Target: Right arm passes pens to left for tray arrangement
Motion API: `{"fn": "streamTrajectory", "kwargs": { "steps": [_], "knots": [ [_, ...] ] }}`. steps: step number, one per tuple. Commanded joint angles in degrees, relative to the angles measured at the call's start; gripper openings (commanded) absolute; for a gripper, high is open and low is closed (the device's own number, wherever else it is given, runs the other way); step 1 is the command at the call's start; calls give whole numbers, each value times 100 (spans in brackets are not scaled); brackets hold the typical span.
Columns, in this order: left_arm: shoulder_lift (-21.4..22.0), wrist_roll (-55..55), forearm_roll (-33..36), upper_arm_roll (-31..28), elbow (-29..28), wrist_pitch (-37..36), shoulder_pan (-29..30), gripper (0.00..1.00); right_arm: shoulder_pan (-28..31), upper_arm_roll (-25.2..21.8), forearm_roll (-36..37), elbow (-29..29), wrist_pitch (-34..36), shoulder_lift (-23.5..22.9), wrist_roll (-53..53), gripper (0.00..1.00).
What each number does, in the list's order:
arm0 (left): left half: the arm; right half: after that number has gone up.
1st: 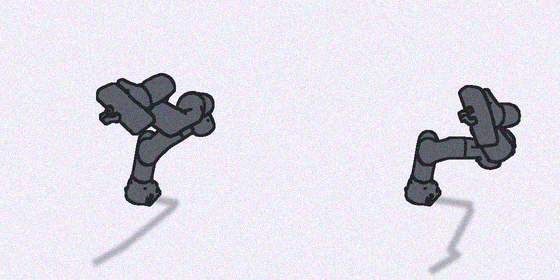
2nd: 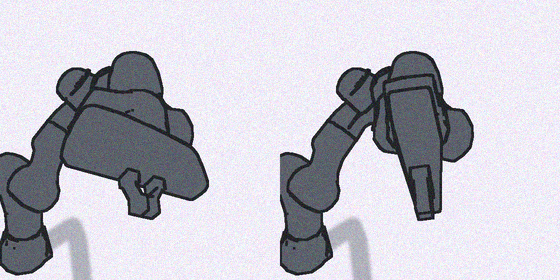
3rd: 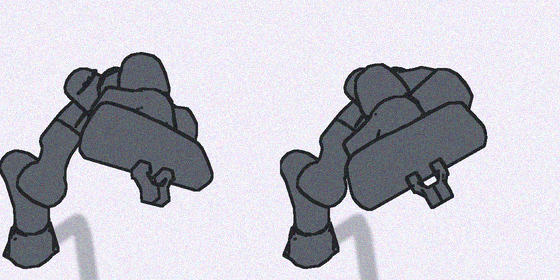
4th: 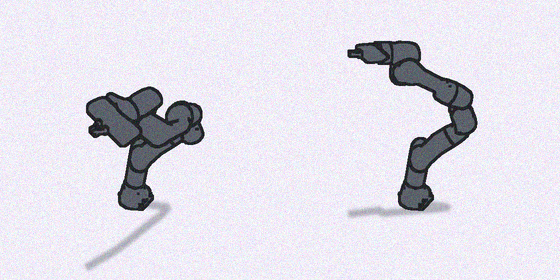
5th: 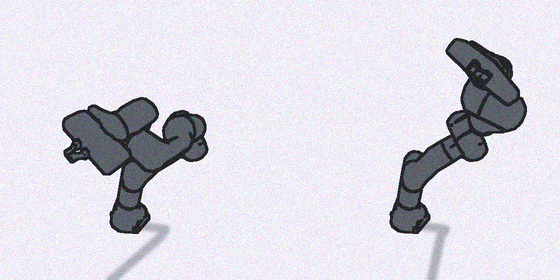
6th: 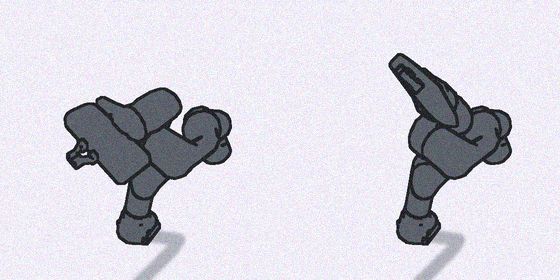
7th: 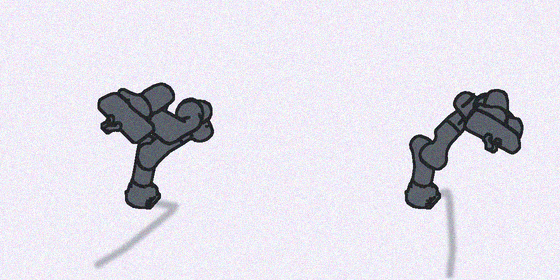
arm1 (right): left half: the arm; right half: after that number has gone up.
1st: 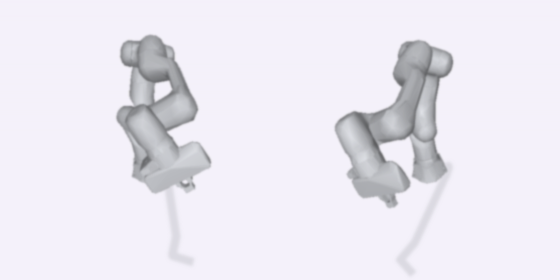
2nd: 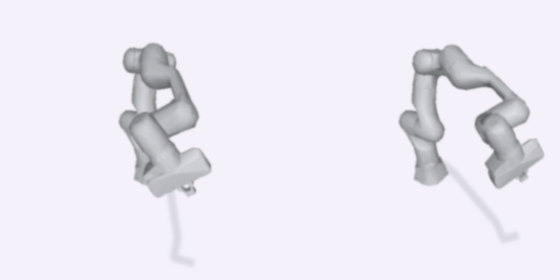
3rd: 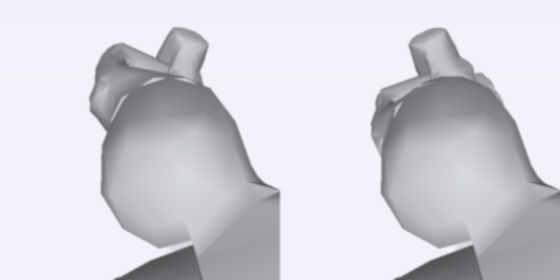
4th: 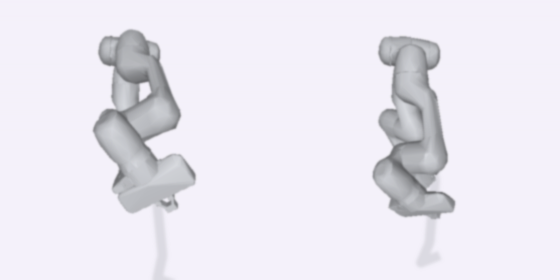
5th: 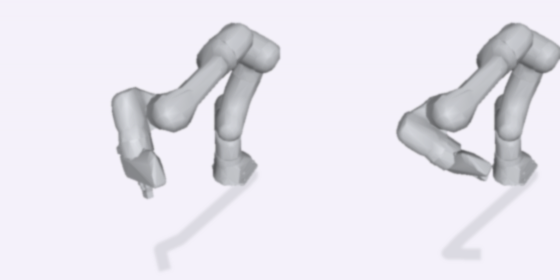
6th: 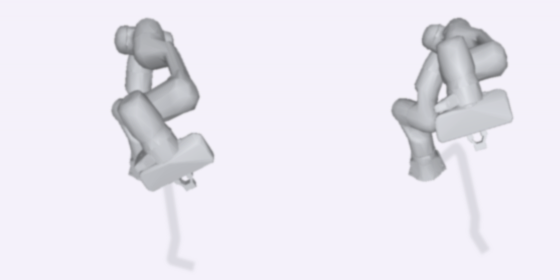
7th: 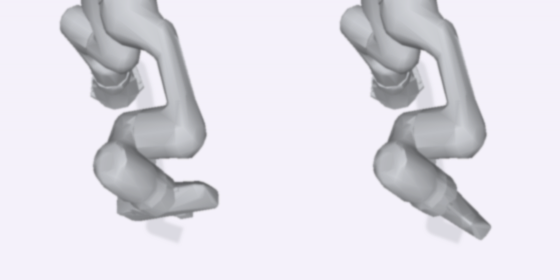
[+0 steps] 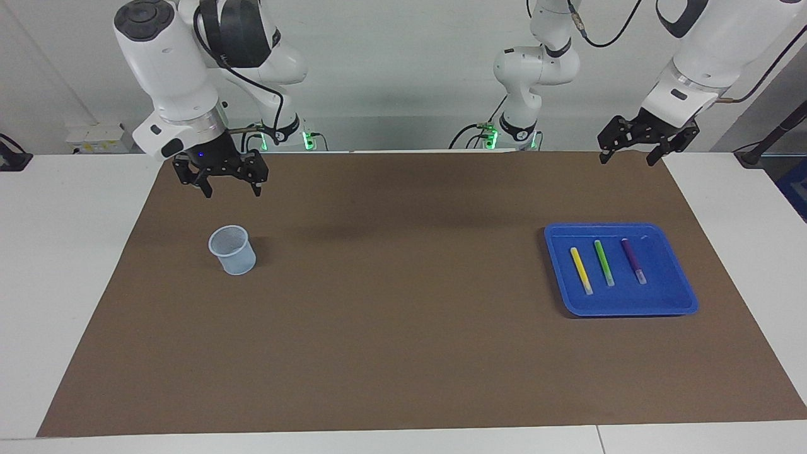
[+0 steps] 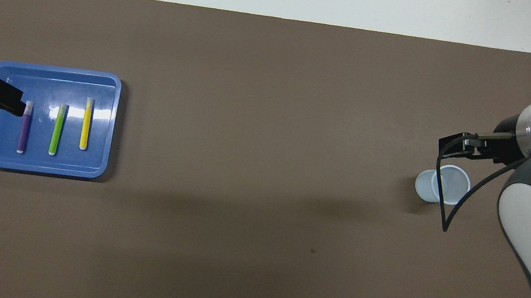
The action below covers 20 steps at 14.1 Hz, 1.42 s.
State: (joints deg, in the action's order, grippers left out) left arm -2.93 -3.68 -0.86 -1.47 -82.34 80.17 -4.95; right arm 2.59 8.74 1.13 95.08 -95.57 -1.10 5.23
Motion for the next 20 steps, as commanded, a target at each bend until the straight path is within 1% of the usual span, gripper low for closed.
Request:
{"fn": "streamTrajectory", "kwargs": {
  "steps": [1, 9, 10, 12, 13, 15, 18, 19, 20],
  "knots": [
    [126, 87, 130, -3, -133, 113, -42, 100, 22, -22, -34, 134, -50, 136, -48, 100],
    [117, 87, 183, -47, -124, 174, 20, 100, 22, -13, -34, 134, -50, 136, -48, 100],
    [108, 87, 191, 23, -124, 166, 203, 100, 22, -13, -34, 134, -50, 136, -48, 100],
    [100, 87, 200, 636, -124, 148, 861, 100, 22, -13, -25, 134, -50, 136, -48, 100],
    [91, 87, 226, 743, -124, 165, 985, 100, 22, -13, -34, 134, -50, 136, -48, 100],
    [91, 96, 157, 762, -124, 253, 1004, 100, 22, -13, -25, 134, -50, 136, -48, 100],
    [196, 87, 104, 727, -466, 534, 1057, 100, 22, -22, -34, 134, -50, 136, -48, 100],
    [248, 96, 104, 735, -702, 717, 1057, 100, 22, -13, -25, 134, -50, 136, -48, 100],
    [467, 96, 95, 744, -1113, 1006, 1066, 100, 22, -13, -34, 134, -50, 136, -48, 100]
  ]
}}
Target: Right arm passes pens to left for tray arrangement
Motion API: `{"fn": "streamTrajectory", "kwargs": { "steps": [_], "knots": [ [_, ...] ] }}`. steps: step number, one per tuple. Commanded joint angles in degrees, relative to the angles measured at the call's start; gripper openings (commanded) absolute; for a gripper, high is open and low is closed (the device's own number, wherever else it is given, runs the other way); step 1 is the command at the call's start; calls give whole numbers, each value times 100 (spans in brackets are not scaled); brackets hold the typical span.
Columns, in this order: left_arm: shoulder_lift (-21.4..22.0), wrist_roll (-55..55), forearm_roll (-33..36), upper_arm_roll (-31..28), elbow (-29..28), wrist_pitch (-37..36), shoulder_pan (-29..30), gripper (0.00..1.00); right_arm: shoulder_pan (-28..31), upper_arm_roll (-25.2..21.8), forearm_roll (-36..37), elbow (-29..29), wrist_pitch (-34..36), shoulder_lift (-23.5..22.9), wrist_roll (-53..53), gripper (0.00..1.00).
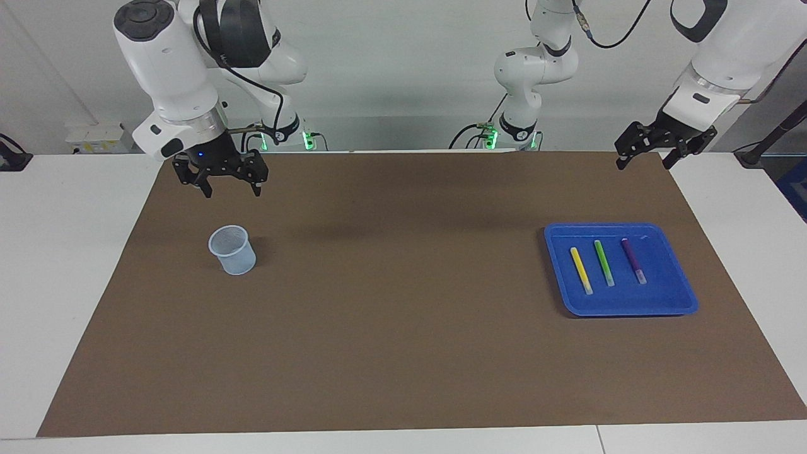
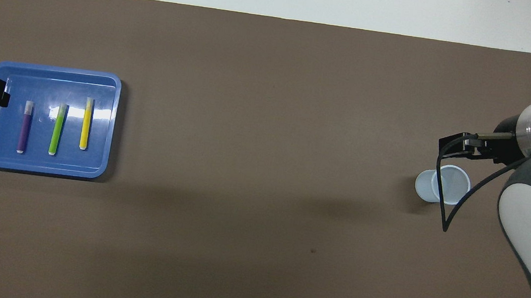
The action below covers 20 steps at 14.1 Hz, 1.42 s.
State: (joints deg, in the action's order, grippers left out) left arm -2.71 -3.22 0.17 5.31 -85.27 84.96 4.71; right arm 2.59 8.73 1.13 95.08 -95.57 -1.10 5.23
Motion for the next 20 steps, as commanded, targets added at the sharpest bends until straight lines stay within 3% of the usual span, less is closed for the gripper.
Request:
{"fn": "streamTrajectory", "kwargs": {
  "steps": [1, 6, 20],
  "knots": [
    [560, 49, -8, 75, -1112, 731, 101, 100, 22, -11, -34, 134, -50, 136, -48, 100],
    [456, 49, -25, 75, -755, 364, 74, 100, 22, -11, -34, 134, -50, 136, -48, 100],
    [342, 49, -17, 66, -482, 65, 83, 100, 22, -11, -25, 134, -50, 136, -48, 100]
  ]
}}
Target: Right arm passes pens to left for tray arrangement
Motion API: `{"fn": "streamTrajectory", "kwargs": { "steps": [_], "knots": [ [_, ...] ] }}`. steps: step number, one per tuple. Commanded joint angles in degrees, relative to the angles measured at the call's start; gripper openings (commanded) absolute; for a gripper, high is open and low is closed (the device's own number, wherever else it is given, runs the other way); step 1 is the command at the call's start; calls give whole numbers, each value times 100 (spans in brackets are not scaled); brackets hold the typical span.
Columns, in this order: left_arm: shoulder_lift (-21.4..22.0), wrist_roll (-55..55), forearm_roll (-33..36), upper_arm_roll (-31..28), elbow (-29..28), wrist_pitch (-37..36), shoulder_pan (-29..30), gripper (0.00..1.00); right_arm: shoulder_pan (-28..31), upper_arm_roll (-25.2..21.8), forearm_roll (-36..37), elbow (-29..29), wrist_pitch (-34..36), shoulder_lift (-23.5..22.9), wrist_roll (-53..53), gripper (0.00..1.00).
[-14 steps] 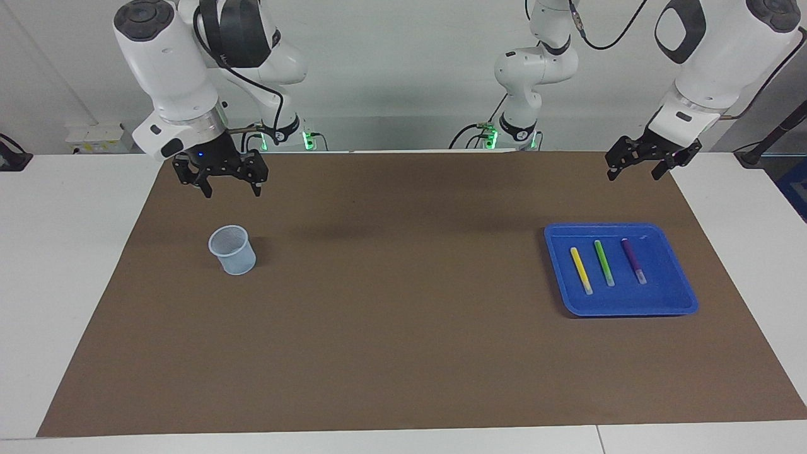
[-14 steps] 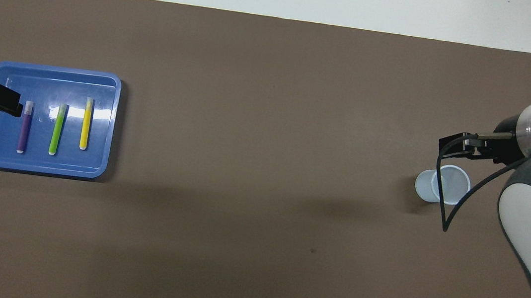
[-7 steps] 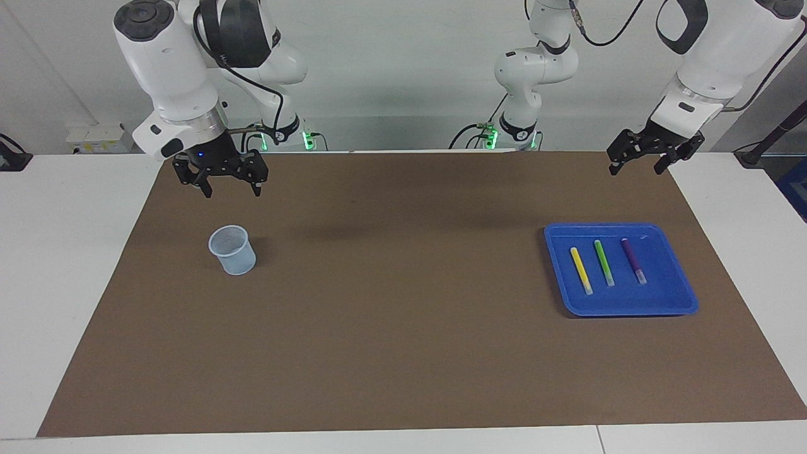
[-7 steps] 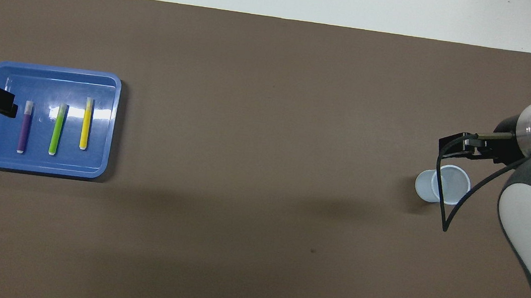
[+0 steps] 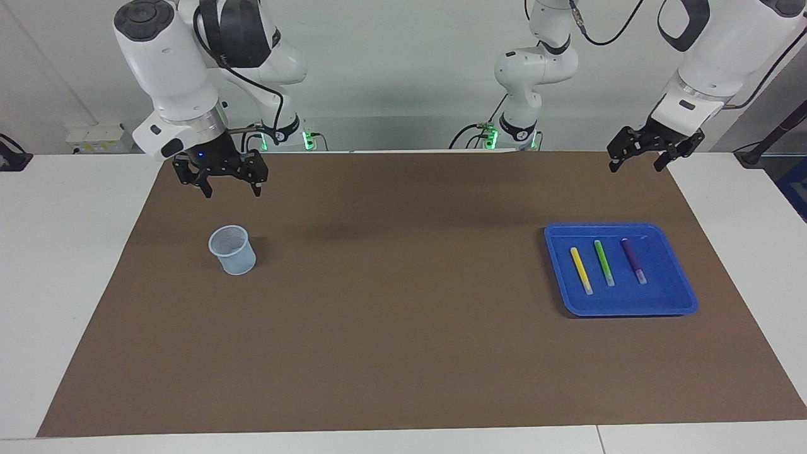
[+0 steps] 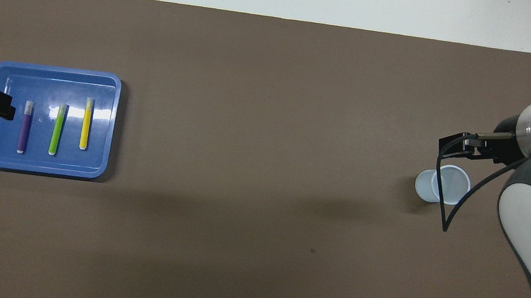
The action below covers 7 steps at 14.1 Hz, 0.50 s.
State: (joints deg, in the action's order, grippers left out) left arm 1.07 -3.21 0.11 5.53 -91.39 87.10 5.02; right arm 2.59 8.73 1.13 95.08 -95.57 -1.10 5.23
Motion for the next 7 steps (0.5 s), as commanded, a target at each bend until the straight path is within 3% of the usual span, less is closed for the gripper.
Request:
{"fn": "streamTrajectory", "kwargs": {
  "steps": [1, 7],
  "knots": [
    [-37, 48, -11, 45, 130, -140, 52, 100, 22, -11, -34, 134, -50, 136, -48, 100],
    [-46, 48, -11, 45, 130, -97, 69, 100, 22, -11, -25, 134, -50, 136, -48, 100]
  ]
}}
